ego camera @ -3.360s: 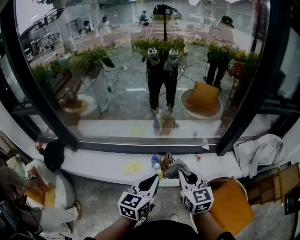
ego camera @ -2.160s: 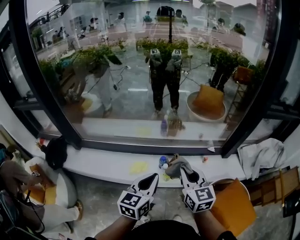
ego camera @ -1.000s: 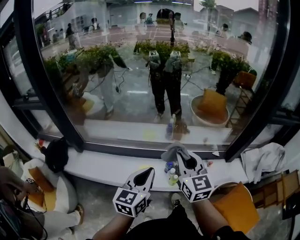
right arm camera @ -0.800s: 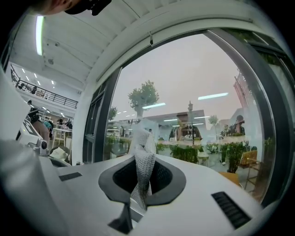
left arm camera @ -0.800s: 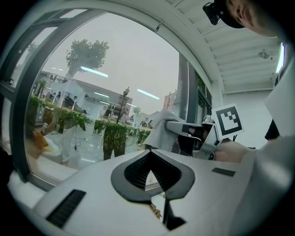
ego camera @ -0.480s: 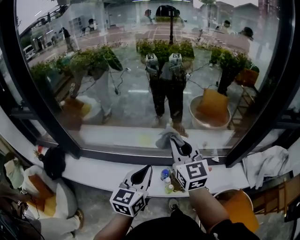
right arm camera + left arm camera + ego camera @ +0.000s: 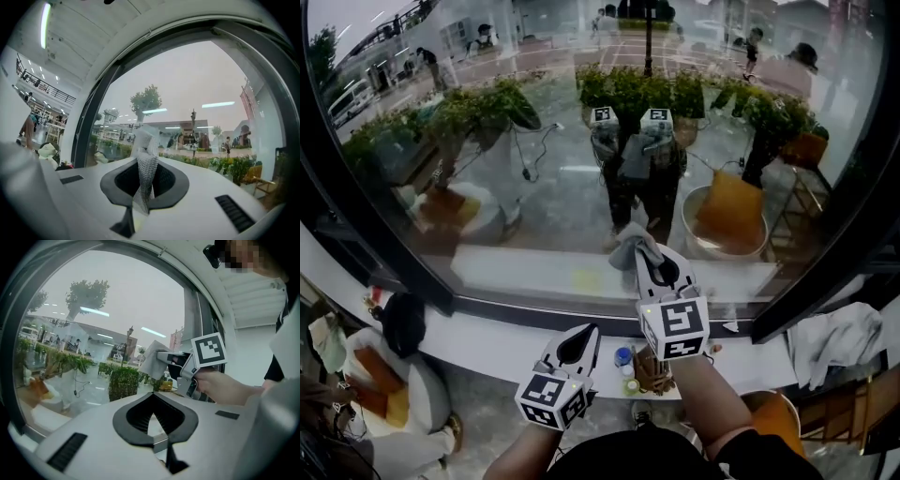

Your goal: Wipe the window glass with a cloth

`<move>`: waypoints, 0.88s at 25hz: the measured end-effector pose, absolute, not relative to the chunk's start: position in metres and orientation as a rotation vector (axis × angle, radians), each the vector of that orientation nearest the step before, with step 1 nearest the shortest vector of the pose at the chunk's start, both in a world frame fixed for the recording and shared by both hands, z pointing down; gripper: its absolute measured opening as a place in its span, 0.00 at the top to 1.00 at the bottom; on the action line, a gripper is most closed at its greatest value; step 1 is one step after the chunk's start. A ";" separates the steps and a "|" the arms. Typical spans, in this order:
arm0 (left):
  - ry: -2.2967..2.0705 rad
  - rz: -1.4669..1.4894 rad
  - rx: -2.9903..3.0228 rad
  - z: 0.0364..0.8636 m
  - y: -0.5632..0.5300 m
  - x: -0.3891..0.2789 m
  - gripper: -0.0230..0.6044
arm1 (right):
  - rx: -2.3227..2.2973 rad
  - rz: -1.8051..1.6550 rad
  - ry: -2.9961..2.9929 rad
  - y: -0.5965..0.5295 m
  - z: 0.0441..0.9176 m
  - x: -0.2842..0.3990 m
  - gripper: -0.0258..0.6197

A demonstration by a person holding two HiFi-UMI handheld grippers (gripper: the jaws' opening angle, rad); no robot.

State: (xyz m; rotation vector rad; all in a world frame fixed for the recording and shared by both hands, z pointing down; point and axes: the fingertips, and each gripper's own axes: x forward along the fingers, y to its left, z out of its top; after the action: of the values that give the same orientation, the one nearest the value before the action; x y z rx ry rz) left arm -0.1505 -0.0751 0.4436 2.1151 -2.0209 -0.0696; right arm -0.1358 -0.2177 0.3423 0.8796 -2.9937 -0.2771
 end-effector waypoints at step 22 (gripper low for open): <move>-2.186 -0.044 1.952 0.436 -0.168 -0.162 0.95 | 0.758 -0.285 -3.016 -0.307 0.331 -0.180 0.90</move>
State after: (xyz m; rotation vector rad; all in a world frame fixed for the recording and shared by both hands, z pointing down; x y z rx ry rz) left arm -0.1623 -0.1680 0.4361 1.9520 -2.1859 -0.0435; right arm -0.1804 -0.3067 0.3313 0.7584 -3.0159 -0.2851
